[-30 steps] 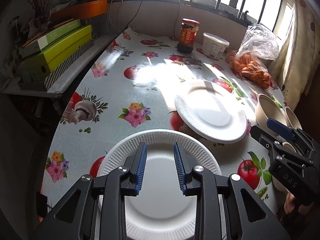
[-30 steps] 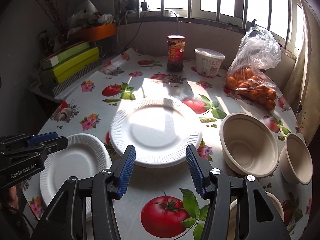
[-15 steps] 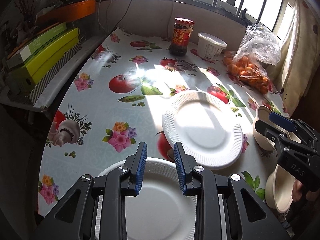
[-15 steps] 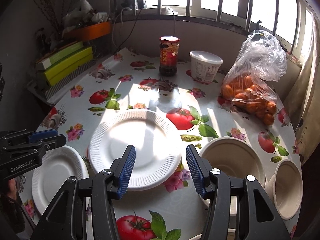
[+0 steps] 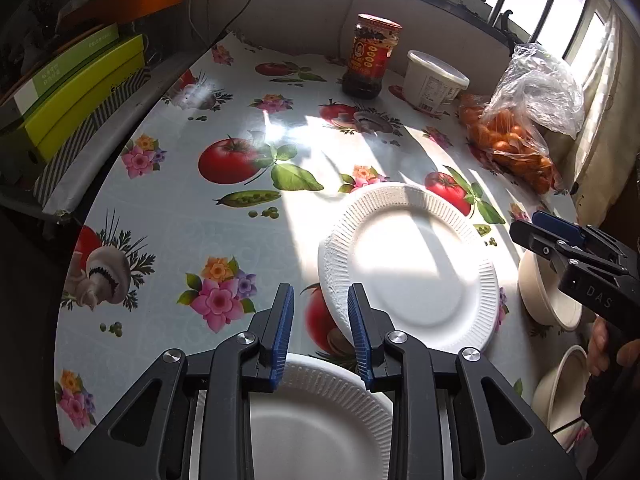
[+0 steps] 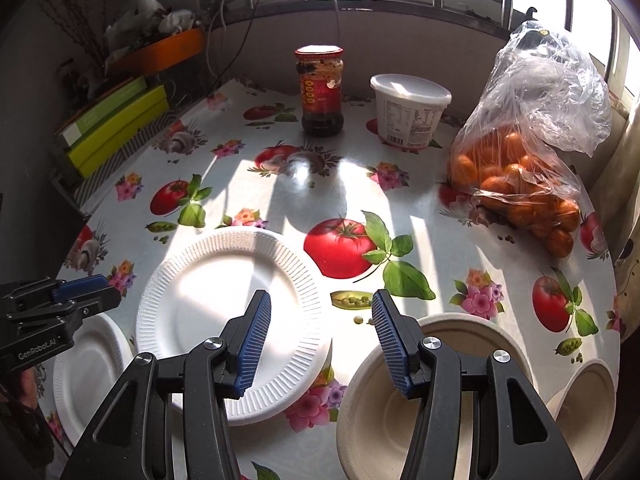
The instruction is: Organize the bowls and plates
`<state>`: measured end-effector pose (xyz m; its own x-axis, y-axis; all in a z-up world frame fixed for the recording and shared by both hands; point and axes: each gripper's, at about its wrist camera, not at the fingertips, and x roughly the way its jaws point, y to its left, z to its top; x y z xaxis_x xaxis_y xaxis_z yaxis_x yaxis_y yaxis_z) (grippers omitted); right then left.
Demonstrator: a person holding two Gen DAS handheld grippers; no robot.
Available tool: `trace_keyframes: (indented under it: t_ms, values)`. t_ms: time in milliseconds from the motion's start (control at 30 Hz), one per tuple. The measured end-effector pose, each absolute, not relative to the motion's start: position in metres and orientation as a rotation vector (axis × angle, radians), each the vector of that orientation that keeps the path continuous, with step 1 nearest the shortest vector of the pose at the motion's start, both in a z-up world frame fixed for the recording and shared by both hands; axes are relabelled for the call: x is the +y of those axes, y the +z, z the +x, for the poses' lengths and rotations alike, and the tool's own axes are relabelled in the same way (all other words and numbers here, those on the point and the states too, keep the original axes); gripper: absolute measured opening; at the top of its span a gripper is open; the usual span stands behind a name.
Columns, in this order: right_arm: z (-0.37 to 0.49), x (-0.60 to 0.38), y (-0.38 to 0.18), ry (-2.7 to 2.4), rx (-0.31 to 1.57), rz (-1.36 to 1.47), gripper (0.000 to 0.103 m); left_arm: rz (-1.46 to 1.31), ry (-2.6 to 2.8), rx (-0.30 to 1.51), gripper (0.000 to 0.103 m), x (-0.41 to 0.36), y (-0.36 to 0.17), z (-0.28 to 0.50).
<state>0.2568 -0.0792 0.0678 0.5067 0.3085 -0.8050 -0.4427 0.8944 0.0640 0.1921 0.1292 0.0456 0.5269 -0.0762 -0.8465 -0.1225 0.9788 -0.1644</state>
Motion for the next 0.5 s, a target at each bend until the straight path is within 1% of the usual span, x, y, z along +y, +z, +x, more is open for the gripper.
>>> trace_keyframes:
  t_ms: [400,500]
  values:
    - [0.283,-0.062,0.046,0.505,0.991,-0.194,0.052,-0.217,0.036,1.065,0.029,0.125,0.032,0.21]
    - [0.287,-0.057,0.038,0.521,1.009,-0.202,0.051,-0.22,0.03,1.074,0.029,0.124,0.028,0.212]
